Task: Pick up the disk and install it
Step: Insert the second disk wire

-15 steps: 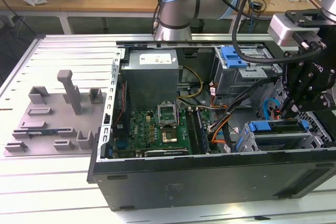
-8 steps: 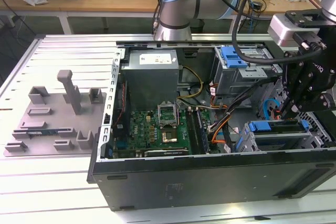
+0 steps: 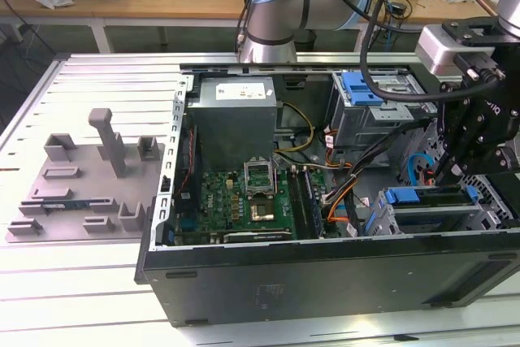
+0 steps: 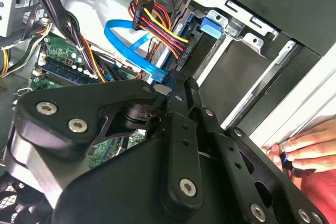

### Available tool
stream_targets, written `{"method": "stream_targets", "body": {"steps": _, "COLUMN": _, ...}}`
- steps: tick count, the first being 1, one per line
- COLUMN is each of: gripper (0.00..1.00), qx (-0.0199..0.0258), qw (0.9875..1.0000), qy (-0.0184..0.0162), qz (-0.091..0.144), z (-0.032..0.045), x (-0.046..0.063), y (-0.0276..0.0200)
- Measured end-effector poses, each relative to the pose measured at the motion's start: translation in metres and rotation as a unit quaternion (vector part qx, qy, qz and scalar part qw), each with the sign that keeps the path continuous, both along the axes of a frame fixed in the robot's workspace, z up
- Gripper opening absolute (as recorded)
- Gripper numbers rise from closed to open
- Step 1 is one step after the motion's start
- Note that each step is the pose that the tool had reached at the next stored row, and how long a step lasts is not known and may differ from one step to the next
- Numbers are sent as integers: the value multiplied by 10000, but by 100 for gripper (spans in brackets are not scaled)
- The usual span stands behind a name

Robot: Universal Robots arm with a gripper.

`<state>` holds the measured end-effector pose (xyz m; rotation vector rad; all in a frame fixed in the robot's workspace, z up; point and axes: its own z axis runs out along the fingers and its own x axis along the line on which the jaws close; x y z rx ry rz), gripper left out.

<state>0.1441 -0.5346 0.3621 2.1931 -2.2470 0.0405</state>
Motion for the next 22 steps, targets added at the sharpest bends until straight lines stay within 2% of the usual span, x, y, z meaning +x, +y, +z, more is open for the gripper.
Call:
{"method": "stream_targets", "body": {"steps": 6, "gripper": 16, "qx": 1, "qw": 10000, "qy": 0, "qz": 0, "z": -8, "x": 0, "y": 3}}
{"method": "stream_targets", "body": {"steps": 11, "gripper": 16, "qx": 1, "qw": 10000, "qy": 0, "qz": 1, "z": -24, "x": 0, "y": 36}}
{"method": "stream_targets", "body": {"steps": 22, "gripper": 16, "qx": 0, "qw": 10000, "qy": 0, "qz": 45, "z": -70, "x": 0, "y": 37}}
